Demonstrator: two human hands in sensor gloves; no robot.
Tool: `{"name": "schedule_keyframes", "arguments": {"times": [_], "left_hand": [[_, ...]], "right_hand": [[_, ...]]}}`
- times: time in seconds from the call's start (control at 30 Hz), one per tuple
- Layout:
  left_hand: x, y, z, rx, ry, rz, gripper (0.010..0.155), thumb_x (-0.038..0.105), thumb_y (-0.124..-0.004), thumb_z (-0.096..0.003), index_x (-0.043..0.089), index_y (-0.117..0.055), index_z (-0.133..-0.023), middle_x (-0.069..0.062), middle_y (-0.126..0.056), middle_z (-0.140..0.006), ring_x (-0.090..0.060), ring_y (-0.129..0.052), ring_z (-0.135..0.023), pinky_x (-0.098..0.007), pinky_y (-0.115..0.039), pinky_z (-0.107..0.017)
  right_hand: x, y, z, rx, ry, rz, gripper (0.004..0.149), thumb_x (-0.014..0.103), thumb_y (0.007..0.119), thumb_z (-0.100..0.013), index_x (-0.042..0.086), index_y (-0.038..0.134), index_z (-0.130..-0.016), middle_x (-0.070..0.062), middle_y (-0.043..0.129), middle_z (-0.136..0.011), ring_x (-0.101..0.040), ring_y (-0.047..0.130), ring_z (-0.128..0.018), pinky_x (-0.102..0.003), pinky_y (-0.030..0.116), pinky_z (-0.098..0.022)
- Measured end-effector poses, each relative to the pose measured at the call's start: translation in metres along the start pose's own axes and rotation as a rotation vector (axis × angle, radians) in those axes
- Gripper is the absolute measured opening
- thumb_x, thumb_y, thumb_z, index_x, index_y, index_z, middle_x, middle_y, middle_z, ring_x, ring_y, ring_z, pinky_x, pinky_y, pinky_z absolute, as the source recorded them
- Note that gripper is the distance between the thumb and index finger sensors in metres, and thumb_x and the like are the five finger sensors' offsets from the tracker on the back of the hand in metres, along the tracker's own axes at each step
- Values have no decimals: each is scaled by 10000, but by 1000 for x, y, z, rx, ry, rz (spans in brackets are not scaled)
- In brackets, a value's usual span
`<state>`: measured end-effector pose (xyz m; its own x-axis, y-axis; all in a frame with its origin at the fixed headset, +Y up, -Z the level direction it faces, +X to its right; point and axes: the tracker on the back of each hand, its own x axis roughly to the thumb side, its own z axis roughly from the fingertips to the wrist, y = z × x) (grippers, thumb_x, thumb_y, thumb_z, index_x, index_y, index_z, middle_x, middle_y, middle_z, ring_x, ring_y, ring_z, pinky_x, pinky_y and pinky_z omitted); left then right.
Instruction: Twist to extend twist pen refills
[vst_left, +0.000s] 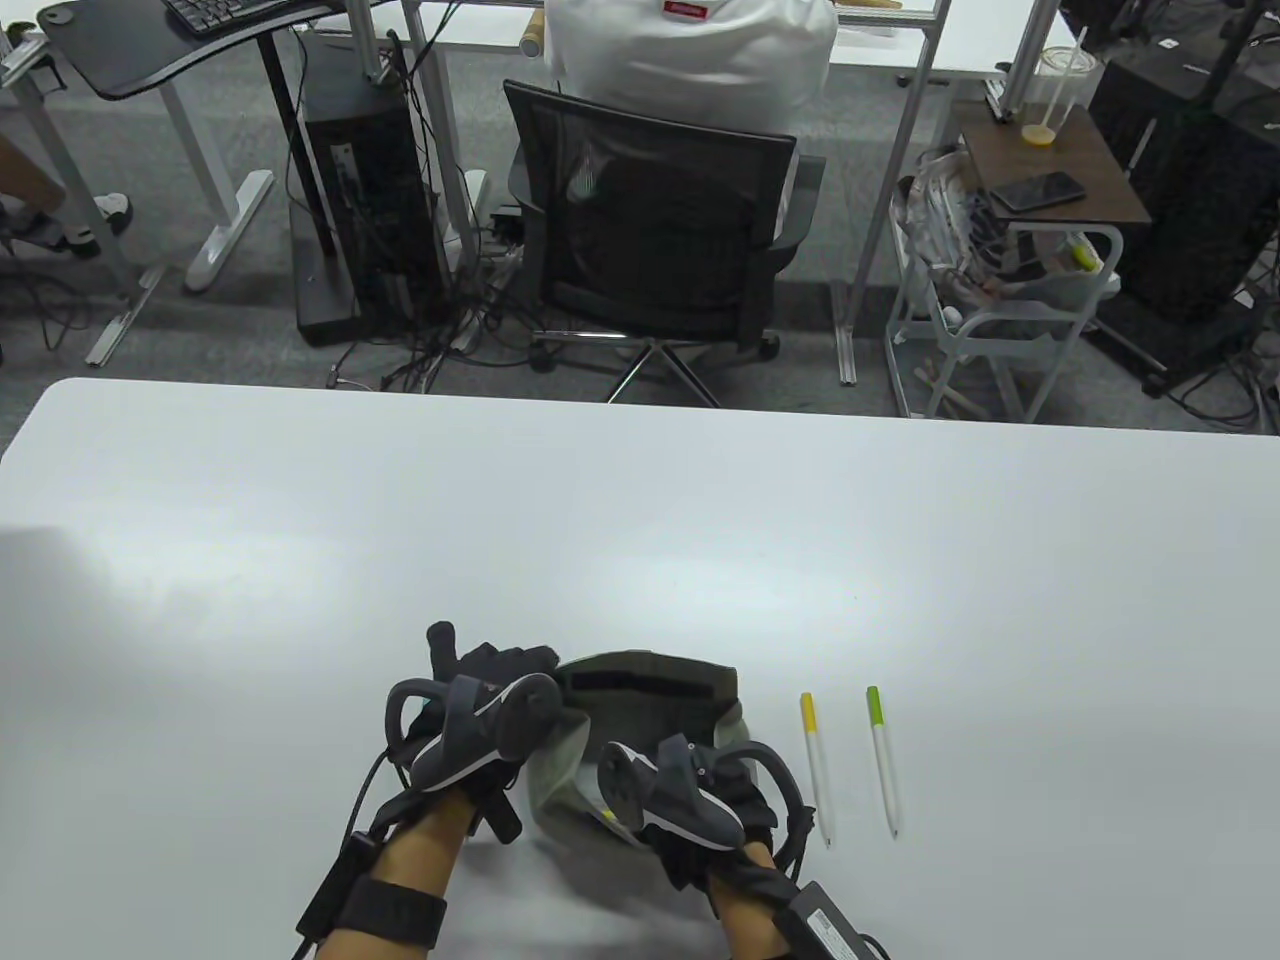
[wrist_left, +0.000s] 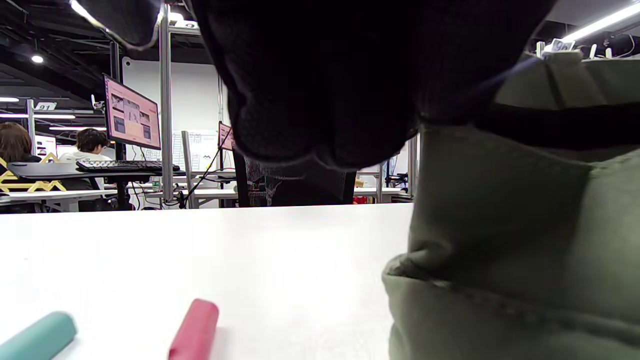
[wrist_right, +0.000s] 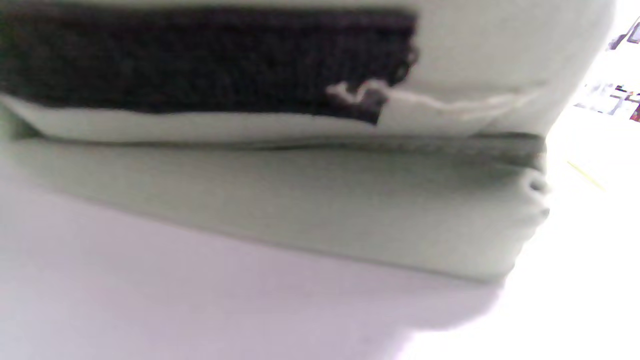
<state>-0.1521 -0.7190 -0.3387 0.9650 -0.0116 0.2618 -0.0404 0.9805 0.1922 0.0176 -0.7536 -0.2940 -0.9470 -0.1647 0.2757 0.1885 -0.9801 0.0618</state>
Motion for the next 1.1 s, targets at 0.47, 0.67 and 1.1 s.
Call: {"name": "schedule_keyframes", "arguments": {"times": [0.47, 0.67, 1.1], "left_hand": [[2, 0, 1, 1, -5, -5, 433, 399, -846, -515, 173, -874, -883, -11, -1024, -681, -276, -1007, -636, -775, -472, -680], [2, 0, 1, 0, -5, -7, 435, 398, -845, -515, 171, -873, -885, -11, -1023, -682, -277, -1007, -636, -775, -473, -679], [4, 0, 1, 3, 1, -22, 434, 393, -843, -516, 167, -872, -886, -13, -1022, -681, -279, -1006, -636, -776, -471, -680]], "right_hand": [[4, 7, -4, -43, 4, 24, 468, 417, 908, -281, 283, 906, -729, -8, 971, -711, -124, 1000, -356, -267, 863, -228], [9, 6, -6, -47, 18, 53, 460, 393, 926, -258, 257, 916, -698, -13, 1003, -632, -116, 1004, -330, -275, 867, -211], [-14, 5, -8, -29, 120, -166, 444, 326, 794, -322, 233, 888, -746, -55, 985, -651, -116, 990, -331, -266, 855, -216]]}}
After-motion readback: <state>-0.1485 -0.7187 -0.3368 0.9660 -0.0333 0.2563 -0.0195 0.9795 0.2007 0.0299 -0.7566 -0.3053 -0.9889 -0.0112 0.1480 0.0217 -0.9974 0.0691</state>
